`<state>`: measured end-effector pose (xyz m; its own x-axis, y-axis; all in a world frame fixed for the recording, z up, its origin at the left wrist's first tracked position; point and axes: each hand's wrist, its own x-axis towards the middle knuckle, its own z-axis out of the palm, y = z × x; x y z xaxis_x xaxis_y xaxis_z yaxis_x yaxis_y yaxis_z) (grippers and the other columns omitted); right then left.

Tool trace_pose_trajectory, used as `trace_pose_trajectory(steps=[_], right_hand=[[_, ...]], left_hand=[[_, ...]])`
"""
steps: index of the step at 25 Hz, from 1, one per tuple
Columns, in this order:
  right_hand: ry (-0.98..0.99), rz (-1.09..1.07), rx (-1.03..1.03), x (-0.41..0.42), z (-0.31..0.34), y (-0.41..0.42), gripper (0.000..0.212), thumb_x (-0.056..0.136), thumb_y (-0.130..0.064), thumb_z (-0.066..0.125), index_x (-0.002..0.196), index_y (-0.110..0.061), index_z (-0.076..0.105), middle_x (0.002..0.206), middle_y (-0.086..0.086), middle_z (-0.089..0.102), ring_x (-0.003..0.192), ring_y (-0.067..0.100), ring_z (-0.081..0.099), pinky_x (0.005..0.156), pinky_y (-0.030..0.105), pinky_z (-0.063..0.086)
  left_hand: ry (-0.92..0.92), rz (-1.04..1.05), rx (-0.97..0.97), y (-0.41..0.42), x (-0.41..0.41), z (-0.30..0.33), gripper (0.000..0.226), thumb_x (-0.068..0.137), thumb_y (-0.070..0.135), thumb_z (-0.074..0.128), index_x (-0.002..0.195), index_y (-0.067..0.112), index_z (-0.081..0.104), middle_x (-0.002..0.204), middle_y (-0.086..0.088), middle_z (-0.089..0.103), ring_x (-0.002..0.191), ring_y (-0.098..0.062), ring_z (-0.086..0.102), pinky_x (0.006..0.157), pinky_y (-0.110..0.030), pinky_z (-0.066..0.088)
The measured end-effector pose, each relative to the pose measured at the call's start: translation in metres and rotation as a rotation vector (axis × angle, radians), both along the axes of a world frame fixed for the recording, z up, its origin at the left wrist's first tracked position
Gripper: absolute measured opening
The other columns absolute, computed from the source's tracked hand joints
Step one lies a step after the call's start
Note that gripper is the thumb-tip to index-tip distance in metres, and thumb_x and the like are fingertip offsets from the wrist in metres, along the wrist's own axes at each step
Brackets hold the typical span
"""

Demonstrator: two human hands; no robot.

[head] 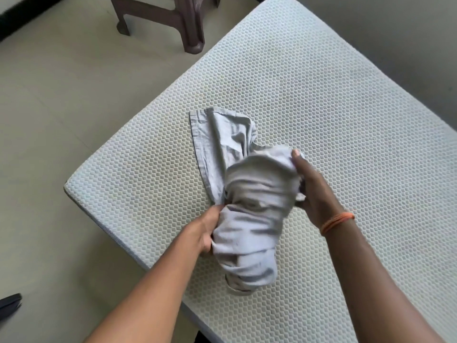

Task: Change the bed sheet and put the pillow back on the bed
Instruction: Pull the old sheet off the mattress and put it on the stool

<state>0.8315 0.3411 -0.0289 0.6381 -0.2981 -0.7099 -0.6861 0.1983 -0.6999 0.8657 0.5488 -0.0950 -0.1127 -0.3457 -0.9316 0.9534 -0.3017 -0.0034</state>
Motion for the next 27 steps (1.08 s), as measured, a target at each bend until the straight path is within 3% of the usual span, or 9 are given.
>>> trace_pose_trajectory(steps=[4,6,8,10,12,15,19,24,27], right_hand=[[-0.034,0.28,-0.495,0.011,-0.042,0.052,0.114,0.054,-0.061,0.085,0.147,-0.033,0.024,0.147,0.01,0.039,0.13,0.03,0.047,0.105,0.046,0.044],[0.127,0.158,-0.551,0.023,-0.058,0.06,0.124,0.054,-0.048,0.089,0.15,-0.029,0.013,0.148,0.022,0.023,0.131,0.041,0.04,0.108,0.045,0.039],[0.299,0.022,-0.496,0.034,-0.063,0.051,0.12,0.056,-0.046,0.089,0.149,-0.029,0.015,0.149,0.026,0.012,0.136,0.047,0.029,0.11,0.051,0.032],[0.416,0.045,-0.512,0.037,-0.071,0.042,0.123,0.051,-0.053,0.088,0.147,-0.035,0.013,0.155,0.025,-0.005,0.143,0.048,0.009,0.111,0.062,0.022],[0.356,0.035,-0.512,0.037,-0.086,0.038,0.127,0.046,-0.053,0.089,0.148,-0.035,0.016,0.157,0.025,0.002,0.143,0.048,0.014,0.113,0.06,0.024],[0.241,-0.01,-0.543,0.036,-0.095,0.032,0.111,0.034,-0.055,0.087,0.129,-0.022,0.04,0.127,0.013,0.053,0.116,0.035,0.054,0.1,0.046,0.046],[0.09,-0.022,-0.458,0.026,-0.084,0.034,0.075,0.035,-0.036,0.09,0.101,-0.019,0.058,0.089,-0.004,0.07,0.079,0.017,0.067,0.074,0.036,0.058],[-0.19,0.09,-0.147,-0.023,-0.018,0.036,0.048,0.067,-0.016,0.082,0.113,-0.017,0.067,0.107,0.006,0.073,0.102,0.025,0.069,0.083,0.048,0.058],[-0.252,0.172,-0.057,-0.038,0.054,0.043,0.053,0.07,-0.009,0.079,0.121,-0.012,0.061,0.114,0.009,0.07,0.108,0.027,0.066,0.088,0.046,0.056]], left_hand=[[-0.083,0.211,0.302,-0.02,0.012,0.006,0.06,0.097,0.049,0.048,0.119,-0.005,0.065,0.12,-0.018,0.067,0.113,-0.028,0.063,0.101,-0.034,0.047],[-0.276,-0.054,0.318,-0.017,0.018,0.006,0.058,0.097,0.054,0.044,0.102,0.002,0.071,0.104,-0.017,0.072,0.097,-0.028,0.067,0.087,-0.032,0.052],[-0.718,-0.426,0.496,-0.01,0.036,0.001,0.072,0.088,0.068,0.048,0.118,0.005,0.064,0.122,-0.019,0.065,0.109,-0.033,0.062,0.091,-0.038,0.052],[-1.109,-0.589,0.672,-0.007,0.064,-0.004,0.09,0.078,0.078,0.051,0.137,0.011,0.045,0.142,-0.017,0.044,0.126,-0.036,0.047,0.097,-0.043,0.046],[-1.279,-0.657,0.569,-0.014,0.098,-0.01,0.109,0.07,0.083,0.054,0.153,0.024,0.015,0.162,-0.008,0.011,0.146,-0.035,0.017,0.112,-0.051,0.03],[-1.108,-0.526,0.304,-0.031,0.131,-0.026,0.133,0.056,0.084,0.067,0.155,0.032,-0.006,0.163,-0.012,0.011,0.147,-0.036,0.018,0.116,-0.056,0.025],[-0.848,-0.269,0.042,-0.042,0.1,-0.026,0.121,0.037,0.075,0.086,0.142,0.033,0.043,0.136,0.002,0.059,0.118,-0.021,0.06,0.102,-0.047,0.048],[-0.905,-0.147,-0.228,-0.01,0.04,0.055,0.078,0.052,0.031,0.098,0.122,0.022,0.066,0.117,0.005,0.072,0.111,-0.012,0.067,0.096,-0.036,0.054],[-0.911,0.059,-0.154,-0.001,0.01,0.127,0.063,0.056,0.016,0.095,0.113,0.012,0.071,0.108,-0.002,0.075,0.104,-0.018,0.07,0.09,-0.038,0.057]])
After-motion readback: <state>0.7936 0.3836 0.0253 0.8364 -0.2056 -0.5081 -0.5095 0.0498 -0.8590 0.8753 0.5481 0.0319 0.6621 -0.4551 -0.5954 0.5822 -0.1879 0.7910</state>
